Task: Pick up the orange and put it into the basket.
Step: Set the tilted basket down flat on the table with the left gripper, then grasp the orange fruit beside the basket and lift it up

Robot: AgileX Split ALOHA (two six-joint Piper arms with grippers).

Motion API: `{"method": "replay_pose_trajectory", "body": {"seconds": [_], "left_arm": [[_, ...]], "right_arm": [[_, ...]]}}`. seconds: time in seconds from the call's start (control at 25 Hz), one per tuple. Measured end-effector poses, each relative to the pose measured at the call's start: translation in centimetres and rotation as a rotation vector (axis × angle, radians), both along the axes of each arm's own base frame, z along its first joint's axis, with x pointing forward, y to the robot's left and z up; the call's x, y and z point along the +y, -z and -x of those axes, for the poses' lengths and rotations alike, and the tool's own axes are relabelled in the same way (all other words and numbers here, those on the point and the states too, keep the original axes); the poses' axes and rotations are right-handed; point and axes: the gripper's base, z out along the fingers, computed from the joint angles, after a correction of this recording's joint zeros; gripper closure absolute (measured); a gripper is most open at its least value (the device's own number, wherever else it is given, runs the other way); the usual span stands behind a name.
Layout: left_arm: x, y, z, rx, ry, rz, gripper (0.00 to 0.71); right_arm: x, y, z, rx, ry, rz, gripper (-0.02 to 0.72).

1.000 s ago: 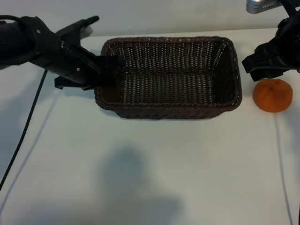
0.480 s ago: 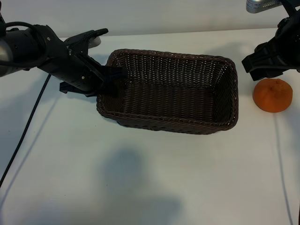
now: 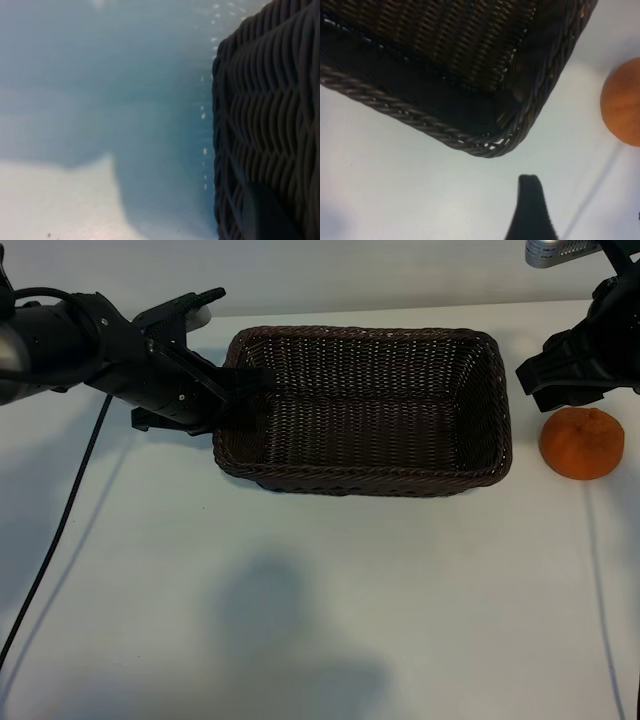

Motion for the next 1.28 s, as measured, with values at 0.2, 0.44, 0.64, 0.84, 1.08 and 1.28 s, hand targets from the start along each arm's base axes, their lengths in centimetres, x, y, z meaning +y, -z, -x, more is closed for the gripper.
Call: {"method": "replay_pose_trajectory", "body": {"seconds": [0.2,0.44,0.64,0.84,1.08,1.28], "left_arm": [[-0.4,0.4,0.1,0.011,0.008,0.001,0.563],[-0.7,1.5,-0.1,0.037,-0.027,0.026,0.563],[-0.7,1.5,-0.1,0.033,-0.029,0.027,0.563],[-0.8,1.5,-0.1,0.039,-0.036,0.037,0.563],[-1.0,1.5,0.2,0.079,-0.033,0.058,0.417],[-1.1,1.1,0.5,0.094,-0.026,0.069,0.059]], "right_arm": [[0.0,0.0,0.0,0.0,0.0,0.0,0.212],[0.0,0.0,0.0,-0.001,0.0,0.003,0.212],[0.0,0.0,0.0,-0.001,-0.001,0.006,0.212],[-0.1,0.0,0.0,-0.001,-0.001,0.006,0.212],[-0.1,0.0,0.0,-0.001,-0.001,0.006,0.212],[-0.1,0.0,0.0,0.002,-0.001,0.007,0.212]]}}
